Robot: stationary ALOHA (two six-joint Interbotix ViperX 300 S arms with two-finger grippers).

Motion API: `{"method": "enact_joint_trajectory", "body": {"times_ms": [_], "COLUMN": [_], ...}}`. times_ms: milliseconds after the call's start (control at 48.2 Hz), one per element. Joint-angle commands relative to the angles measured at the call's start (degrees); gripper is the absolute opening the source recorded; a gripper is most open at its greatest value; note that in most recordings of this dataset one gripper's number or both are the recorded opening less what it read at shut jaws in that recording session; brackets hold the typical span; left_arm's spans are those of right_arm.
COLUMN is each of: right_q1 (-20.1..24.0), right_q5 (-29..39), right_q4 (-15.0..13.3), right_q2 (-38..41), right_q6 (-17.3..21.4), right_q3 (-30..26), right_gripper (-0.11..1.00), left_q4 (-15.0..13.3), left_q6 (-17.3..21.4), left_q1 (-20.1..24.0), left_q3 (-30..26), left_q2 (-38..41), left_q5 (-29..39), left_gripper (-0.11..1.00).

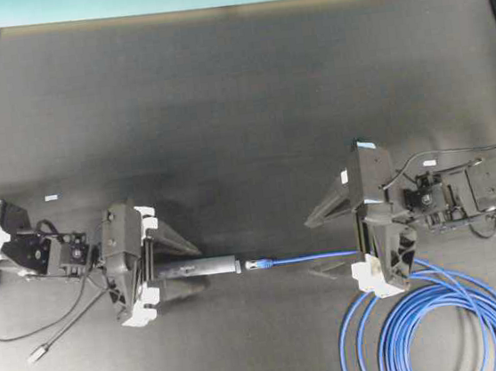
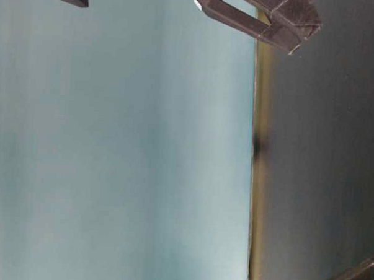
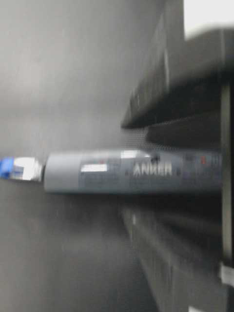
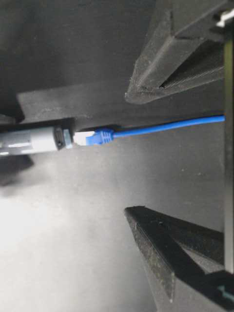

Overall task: Insert the LAN cable into the hub.
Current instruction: 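Grasp the grey hub with left gripper and blue plug with right gripper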

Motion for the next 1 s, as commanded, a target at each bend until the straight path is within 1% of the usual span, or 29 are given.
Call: {"method": "enact_joint_trajectory", "body": {"times_ms": [0, 62, 83, 228, 291, 394, 519, 602, 685, 768, 976], "right_q1": [0.1, 0.1, 0.1, -0.5, -0.9, -0.8, -0.7, -0.8, -0.5, -0.4, -0.4], "right_q5": [-0.6, -0.6, -0.6, -0.6, -0.9, -2.2, -6.2, -9.1, -12.0, -14.1, -15.9], "right_q4": [0.1, 0.0, 0.1, -0.3, -0.4, -1.1, -2.4, -2.5, -2.5, -2.5, -2.5], "right_q2": [-0.2, -0.1, -0.1, 0.1, 0.4, 2.0, 5.8, 8.7, 12.3, 15.6, 22.4], "right_q6": [0.4, 0.4, 0.4, -0.4, -0.4, -0.6, -1.0, -1.9, -2.9, -3.3, -3.3], "right_q3": [-0.8, -0.8, -0.8, -0.6, -0.7, -0.8, -1.2, -1.8, -2.5, -3.6, -6.6], "right_gripper": [0.82, 0.82, 0.82, 0.82, 0.82, 0.82, 0.82, 0.82, 0.81, 0.81, 0.79], "left_q4": [0.3, 0.2, 0.2, 0.3, 0.2, 0.2, 0.2, 0.2, 0.3, 0.2, 0.2], "left_q6": [0.9, 2.2, 2.5, 2.7, 2.7, 2.7, 2.8, 3.2, 3.3, 3.3, 2.8], "left_q1": [-0.3, -0.6, -0.6, -0.7, -0.6, -0.6, 0.0, 0.8, 1.5, 1.7, 1.6], "left_q3": [0.1, 0.0, 0.0, -0.7, -1.0, -1.2, -1.5, -2.3, -2.6, -2.7, -2.9], "left_q2": [0.1, 0.0, 0.1, -1.8, -4.1, -8.2, -13.8, -18.1, -20.8, -22.9, -24.2], "left_q5": [-0.2, -0.2, -0.2, 0.6, 2.6, 7.6, 14.0, 18.6, 24.2, 28.2, 29.4], "left_gripper": [0.46, 0.29, 0.27, 0.28, 0.28, 0.28, 0.28, 0.28, 0.28, 0.28, 0.28]}}
